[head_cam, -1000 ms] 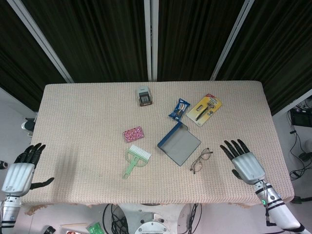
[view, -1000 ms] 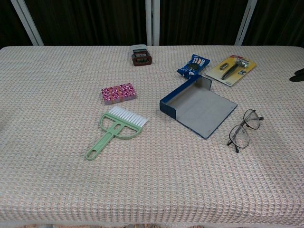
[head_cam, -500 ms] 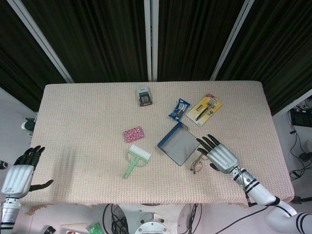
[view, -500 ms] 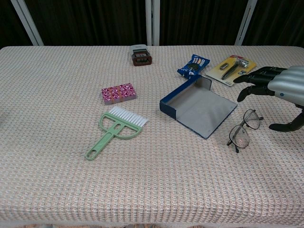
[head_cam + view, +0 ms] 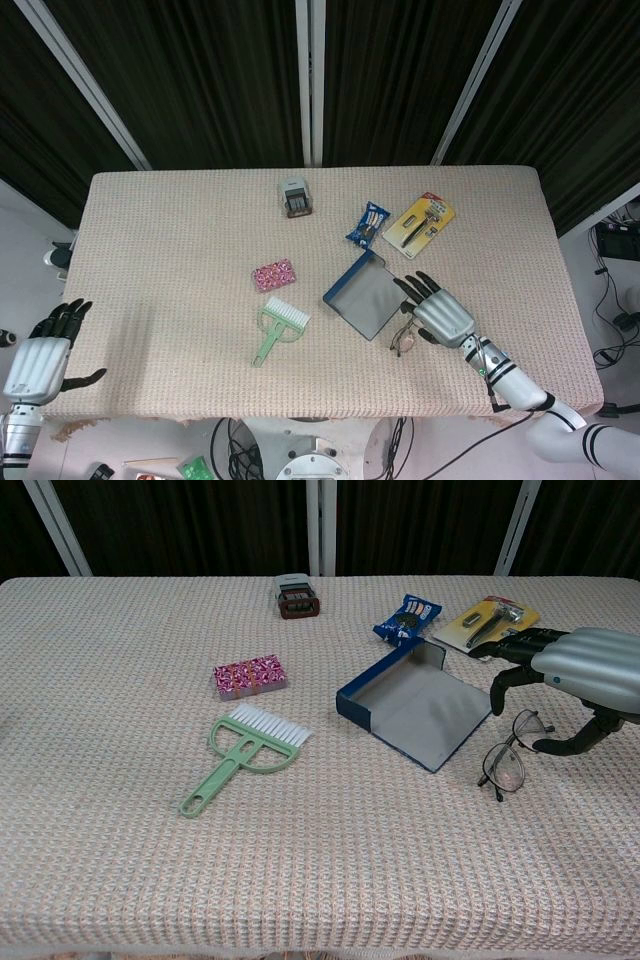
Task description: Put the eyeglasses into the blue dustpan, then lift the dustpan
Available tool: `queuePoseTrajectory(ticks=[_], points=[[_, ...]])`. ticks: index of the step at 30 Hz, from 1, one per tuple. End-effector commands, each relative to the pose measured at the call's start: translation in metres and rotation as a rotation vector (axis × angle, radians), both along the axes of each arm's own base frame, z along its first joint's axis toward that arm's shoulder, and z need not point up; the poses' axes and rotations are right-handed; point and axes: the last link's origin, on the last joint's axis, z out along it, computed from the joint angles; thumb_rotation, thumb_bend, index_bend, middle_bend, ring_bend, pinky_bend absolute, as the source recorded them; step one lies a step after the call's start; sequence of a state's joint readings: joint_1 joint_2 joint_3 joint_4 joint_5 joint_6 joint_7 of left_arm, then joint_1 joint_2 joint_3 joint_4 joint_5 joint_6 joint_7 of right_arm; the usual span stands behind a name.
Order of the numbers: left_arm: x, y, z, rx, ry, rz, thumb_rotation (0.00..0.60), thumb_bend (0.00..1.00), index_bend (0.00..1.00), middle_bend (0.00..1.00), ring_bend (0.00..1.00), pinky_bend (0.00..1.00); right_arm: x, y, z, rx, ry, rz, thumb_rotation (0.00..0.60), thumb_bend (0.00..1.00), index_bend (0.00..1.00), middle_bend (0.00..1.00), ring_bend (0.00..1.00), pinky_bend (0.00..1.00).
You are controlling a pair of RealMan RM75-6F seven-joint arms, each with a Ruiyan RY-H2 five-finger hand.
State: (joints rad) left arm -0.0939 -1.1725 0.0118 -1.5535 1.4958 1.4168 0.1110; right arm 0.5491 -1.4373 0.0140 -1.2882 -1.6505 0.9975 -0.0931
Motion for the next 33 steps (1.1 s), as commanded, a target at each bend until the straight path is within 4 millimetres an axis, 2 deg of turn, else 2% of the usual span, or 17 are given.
queuePoseTrajectory(ticks=[1,12,20,25,33], points=[[0.0,0.0,-0.001,-0.004,-0.001,0.003,0.522,0.07,0.06,0.06,0.08,0.24,-0.001,-0.001,-0.001,0.002,0.004,-0.004,0.6,0.2,0.41,0.0,0.0,0.0],[-0.002,0.003,0.004,0.008,0.011,0.0,0.534,0.07,0.06,0.06,0.08,0.24,-0.001,-0.003,-0.007,0.0,0.026,0.001,0.6,0.24,0.44,0.0,0.0,0.0],[-0.003,0.003,0.006,0.013,0.014,0.007,0.59,0.07,0.06,0.06,0.08,0.24,0.002,-0.006,-0.012,0.01,0.035,0.001,0.6,0.24,0.5,0.0,0.0,0.0],[-0.006,0.003,0.006,0.018,0.013,0.013,0.598,0.07,0.06,0.06,0.08,0.24,0.001,-0.006,-0.014,0.01,0.049,-0.013,0.6,0.3,0.51,0.0,0.0,0.0],[-0.009,0.004,0.006,0.015,0.013,0.024,0.599,0.07,0.06,0.06,0.08,0.24,0.001,-0.006,-0.017,0.019,0.058,-0.019,0.6,0.34,0.52,0.0,0.0,0.0]])
